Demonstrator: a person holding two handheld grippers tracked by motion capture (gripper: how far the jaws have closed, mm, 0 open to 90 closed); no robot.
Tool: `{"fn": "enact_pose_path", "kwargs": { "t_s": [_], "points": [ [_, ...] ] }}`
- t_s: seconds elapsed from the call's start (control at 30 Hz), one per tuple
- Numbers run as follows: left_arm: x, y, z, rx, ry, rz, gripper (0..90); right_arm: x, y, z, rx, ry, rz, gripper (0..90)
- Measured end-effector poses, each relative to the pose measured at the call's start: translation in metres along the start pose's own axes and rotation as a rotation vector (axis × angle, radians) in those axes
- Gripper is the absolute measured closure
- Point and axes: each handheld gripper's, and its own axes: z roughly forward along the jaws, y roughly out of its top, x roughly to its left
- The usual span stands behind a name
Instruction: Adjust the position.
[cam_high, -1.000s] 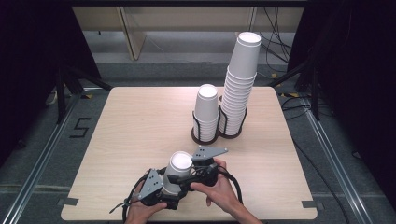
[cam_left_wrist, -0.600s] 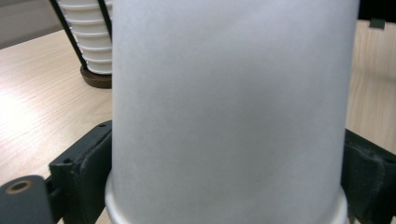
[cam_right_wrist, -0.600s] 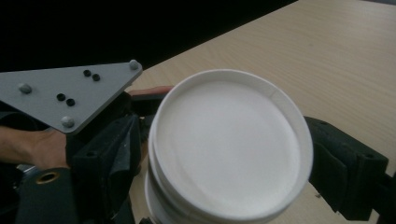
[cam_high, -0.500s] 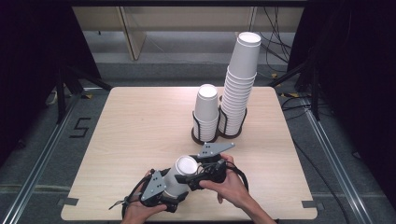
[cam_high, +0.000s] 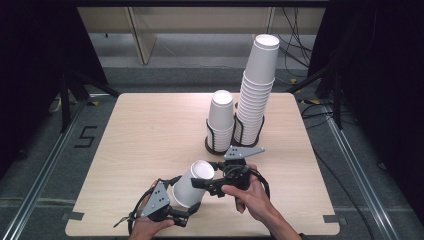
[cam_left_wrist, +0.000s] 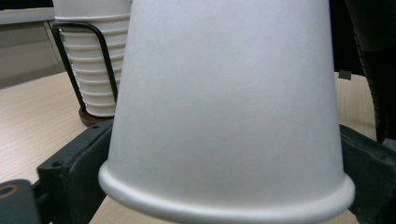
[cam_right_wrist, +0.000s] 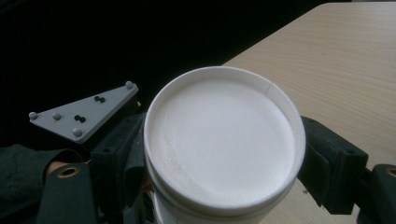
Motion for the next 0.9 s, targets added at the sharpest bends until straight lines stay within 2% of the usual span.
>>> {"fn": "enact_pose_path", "kwargs": {
  "t_s": [0.2, 0.3, 0.4, 0.43, 0.6, 0.7, 0.73, 0.8, 0.83, 0.87, 0.9],
  "points": [
    [0.0, 0.0, -0.001, 0.002, 0.01, 0.015, 3.4, -0.004, -0.002, 0.001, -0.007, 0.002, 0.022, 24.4],
    [0.001, -0.002, 0.001, 0.004, -0.002, 0.013, 3.4, -0.005, -0.004, 0.001, -0.002, 0.013, 0.033, 24.4],
    [0.002, -0.002, 0.0, 0.031, -0.001, 0.023, 3.6, -0.004, -0.005, 0.002, 0.013, 0.006, 0.056, 24.3],
    [0.003, -0.002, 0.0, 0.037, -0.004, 0.027, 4.3, -0.006, -0.006, 0.003, 0.007, 0.009, 0.039, 24.3],
    [0.004, 0.001, -0.002, 0.075, 0.004, 0.055, 7.4, -0.009, -0.007, 0.004, 0.019, 0.009, 0.045, 23.5],
    [0.003, 0.003, -0.001, 0.098, 0.008, 0.078, 8.7, -0.009, -0.006, 0.003, 0.038, 0.022, 0.038, 23.3],
    [0.003, 0.004, -0.001, 0.104, 0.008, 0.084, 9.0, -0.009, -0.006, 0.001, 0.06, 0.022, 0.045, 22.7],
    [0.004, 0.004, -0.001, 0.138, -0.002, 0.108, 9.5, -0.01, -0.005, 0.001, 0.083, 0.009, -0.005, 21.4],
    [0.004, 0.004, -0.001, 0.138, -0.002, 0.108, 9.7, -0.01, -0.005, 0.001, 0.083, 0.009, -0.005, 21.4],
    [0.004, 0.004, -0.002, 0.183, -0.012, 0.13, 9.9, -0.009, -0.003, -0.002, 0.118, -0.01, -0.043, 18.1],
    [0.004, 0.004, -0.002, 0.196, -0.018, 0.14, 10.0, -0.009, -0.002, -0.002, 0.135, -0.014, -0.064, 17.1]
  ]
}}
